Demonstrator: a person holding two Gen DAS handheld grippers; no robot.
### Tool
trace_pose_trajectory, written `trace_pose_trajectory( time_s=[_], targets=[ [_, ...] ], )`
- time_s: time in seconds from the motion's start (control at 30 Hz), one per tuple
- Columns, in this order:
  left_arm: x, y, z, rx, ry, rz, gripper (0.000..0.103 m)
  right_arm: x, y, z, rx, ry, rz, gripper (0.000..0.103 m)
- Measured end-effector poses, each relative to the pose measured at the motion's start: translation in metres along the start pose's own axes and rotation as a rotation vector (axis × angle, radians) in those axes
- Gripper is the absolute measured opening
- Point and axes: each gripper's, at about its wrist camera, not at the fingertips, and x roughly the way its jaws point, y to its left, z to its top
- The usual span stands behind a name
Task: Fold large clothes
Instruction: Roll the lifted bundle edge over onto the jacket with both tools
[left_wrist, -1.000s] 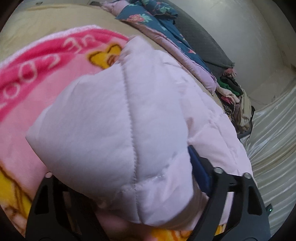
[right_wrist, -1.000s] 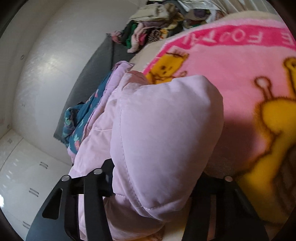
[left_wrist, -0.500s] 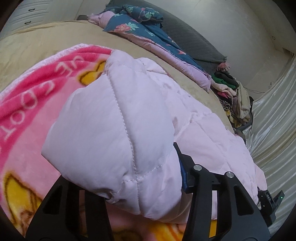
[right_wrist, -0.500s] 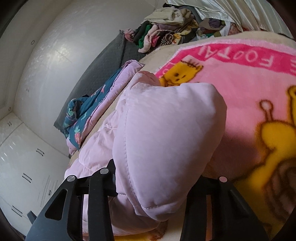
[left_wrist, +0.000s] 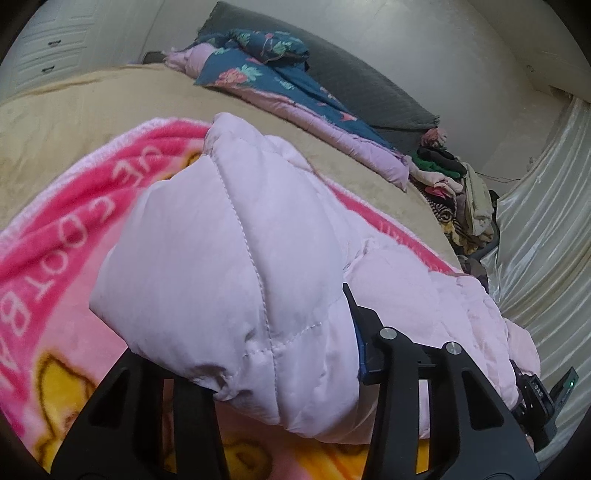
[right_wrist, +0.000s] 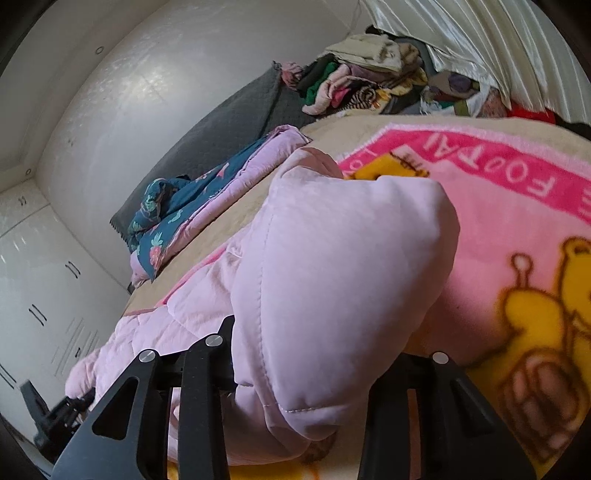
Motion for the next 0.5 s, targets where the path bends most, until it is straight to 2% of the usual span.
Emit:
trace_pose_trajectory(
  time_s=[0.5],
  targets=[
    [-0.027,-0.004,-0.008,0.036,-0.020,-0.004,0.036,-0.036,0.006,-0.009,-0.038,-0.003,0.014,0.034]
  ],
)
